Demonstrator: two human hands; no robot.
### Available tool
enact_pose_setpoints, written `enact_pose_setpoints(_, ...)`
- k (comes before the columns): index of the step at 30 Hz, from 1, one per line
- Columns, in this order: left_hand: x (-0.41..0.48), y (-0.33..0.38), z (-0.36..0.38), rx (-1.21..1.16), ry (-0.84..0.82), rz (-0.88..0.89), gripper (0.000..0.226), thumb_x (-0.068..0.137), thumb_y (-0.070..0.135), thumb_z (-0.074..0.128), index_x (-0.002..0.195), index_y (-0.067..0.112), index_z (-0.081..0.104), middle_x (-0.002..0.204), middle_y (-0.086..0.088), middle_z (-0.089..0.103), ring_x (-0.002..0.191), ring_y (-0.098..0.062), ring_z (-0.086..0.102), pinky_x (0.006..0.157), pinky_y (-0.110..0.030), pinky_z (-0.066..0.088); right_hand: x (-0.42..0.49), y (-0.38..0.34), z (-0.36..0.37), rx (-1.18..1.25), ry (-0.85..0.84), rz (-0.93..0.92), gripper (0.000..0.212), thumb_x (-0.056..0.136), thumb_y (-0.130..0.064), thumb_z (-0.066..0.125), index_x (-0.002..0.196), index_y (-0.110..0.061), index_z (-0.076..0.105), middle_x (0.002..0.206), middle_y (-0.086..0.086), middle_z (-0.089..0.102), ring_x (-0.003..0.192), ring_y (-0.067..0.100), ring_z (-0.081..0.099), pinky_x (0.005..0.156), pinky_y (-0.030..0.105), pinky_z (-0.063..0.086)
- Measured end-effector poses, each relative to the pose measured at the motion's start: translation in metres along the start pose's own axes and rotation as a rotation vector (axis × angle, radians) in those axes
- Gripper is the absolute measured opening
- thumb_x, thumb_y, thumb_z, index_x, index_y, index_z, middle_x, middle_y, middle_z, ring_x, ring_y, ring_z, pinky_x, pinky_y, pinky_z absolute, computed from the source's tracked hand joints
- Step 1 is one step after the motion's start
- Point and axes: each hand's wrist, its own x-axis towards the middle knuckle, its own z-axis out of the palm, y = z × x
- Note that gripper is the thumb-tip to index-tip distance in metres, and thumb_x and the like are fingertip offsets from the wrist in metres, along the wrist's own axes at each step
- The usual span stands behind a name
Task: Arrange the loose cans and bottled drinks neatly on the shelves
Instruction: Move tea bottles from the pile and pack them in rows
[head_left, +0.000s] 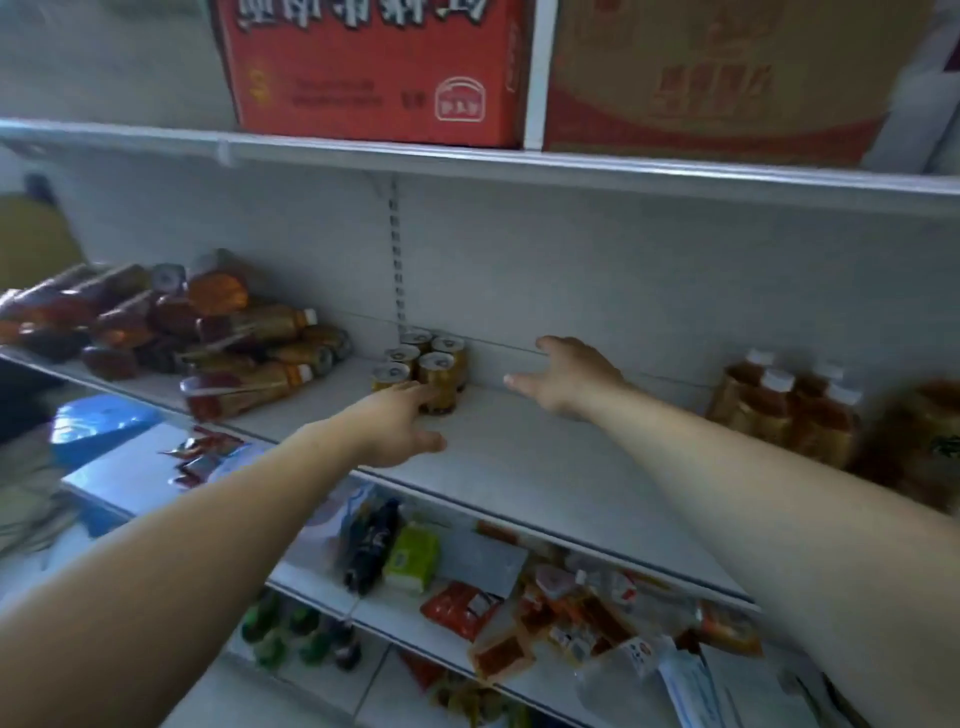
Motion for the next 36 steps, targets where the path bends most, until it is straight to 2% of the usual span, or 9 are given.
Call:
enact_pose_setpoints(6,-0.056,-0.120,-0.030,0.007,0.009,-0.154,0.075,0.086,0.046,0.061,0.149,0.027,0.023,0.156,-0.001,0.024,0.139,-0.022,0.031,0.110,-0.036,0.029,0.025,-0.129,0.061,0.034,-0.115,-0.103,0.075,0.082,-0.066,0.056,0.141,-0.021,0.044,0.144,0.005,0.048,0.124,0.027,0.050,0.097,0.033,0.044)
enact_pose_setpoints(11,-0.069,-0.189,-0.047,-0.028,0.070,-0.249,0.075,0.086,0.044,0.062,0.149,0.029,0.024,0.154,0.002,0.028,0.132,-0.021,0.040,0.108,-0.035,0.035,0.061,-0.204,0.092,0.004,-0.150,-0.174,0.084,0.086,-0.067,0.051,0.151,-0.020,0.027,0.157,0.007,0.029,0.141,0.029,0.032,0.110,0.039,0.033)
enact_pose_setpoints(15,-0.051,-0.230,-0.058,-0.025,0.091,-0.294,0.073,0.087,0.041,0.062,0.149,0.028,0.025,0.154,0.001,0.028,0.135,-0.021,0.035,0.107,-0.031,0.031,0.107,-0.243,0.117,0.011,-0.154,-0.234,0.081,0.085,-0.066,0.052,0.148,-0.019,0.033,0.152,0.006,0.037,0.134,0.027,0.041,0.102,0.037,0.038)
enact_pose_setpoints(18,-0.024,-0.263,-0.064,0.004,0.090,-0.317,0.073,0.087,0.040,0.062,0.148,0.025,0.026,0.154,0.001,0.026,0.135,-0.021,0.035,0.107,-0.031,0.032,0.152,-0.268,0.138,0.014,-0.163,-0.245,0.085,0.084,-0.067,0.052,0.150,-0.019,0.030,0.154,0.006,0.033,0.137,0.027,0.038,0.106,0.037,0.036)
enact_pose_setpoints(23,0.026,-0.315,-0.088,0.011,0.102,-0.367,0.071,0.088,0.042,0.060,0.148,0.025,0.026,0.152,0.001,0.030,0.132,-0.021,0.039,0.105,-0.032,0.035,0.225,-0.303,0.162,0.052,-0.183,-0.252,0.084,0.080,-0.070,0.051,0.147,-0.022,0.035,0.146,0.004,0.044,0.114,0.024,0.059,0.092,0.038,0.051)
enact_pose_setpoints(27,0.062,-0.348,-0.114,-0.010,0.148,-0.379,0.069,0.087,0.043,0.061,0.146,0.025,0.030,0.148,0.000,0.038,0.129,-0.022,0.042,0.102,-0.033,0.037,0.269,-0.321,0.172,0.070,-0.148,-0.244,0.085,0.080,-0.072,0.050,0.147,-0.024,0.033,0.150,0.006,0.040,0.133,0.029,0.042,0.104,0.048,0.041)
enact_pose_setpoints(31,0.097,-0.373,-0.136,-0.032,0.189,-0.355,0.063,0.087,0.043,0.060,0.143,0.030,0.034,0.145,0.001,0.041,0.125,-0.024,0.045,0.099,-0.035,0.038,0.302,-0.334,0.176,0.100,-0.136,-0.231,0.083,0.084,-0.068,0.050,0.149,-0.019,0.030,0.150,0.009,0.039,0.134,0.030,0.041,0.105,0.043,0.040)
enact_pose_setpoints(34,0.122,-0.384,-0.154,-0.006,0.193,-0.260,0.057,0.091,0.042,0.056,0.142,0.030,0.036,0.143,0.001,0.038,0.129,-0.025,0.038,0.103,-0.035,0.034,0.323,-0.347,0.177,0.127,-0.115,-0.220,0.083,0.086,-0.068,0.048,0.149,-0.016,0.030,0.150,0.010,0.040,0.134,0.030,0.041,0.106,0.041,0.038)
enact_pose_setpoints(36,0.141,-0.404,-0.161,-0.022,0.214,-0.189,0.053,0.089,0.048,0.054,0.137,0.030,0.043,0.139,0.002,0.045,0.125,-0.023,0.043,0.104,-0.036,0.037,0.333,-0.356,0.178,0.169,-0.116,-0.197,0.083,0.088,-0.068,0.045,0.150,-0.015,0.029,0.152,0.010,0.037,0.137,0.029,0.038,0.107,0.040,0.035)
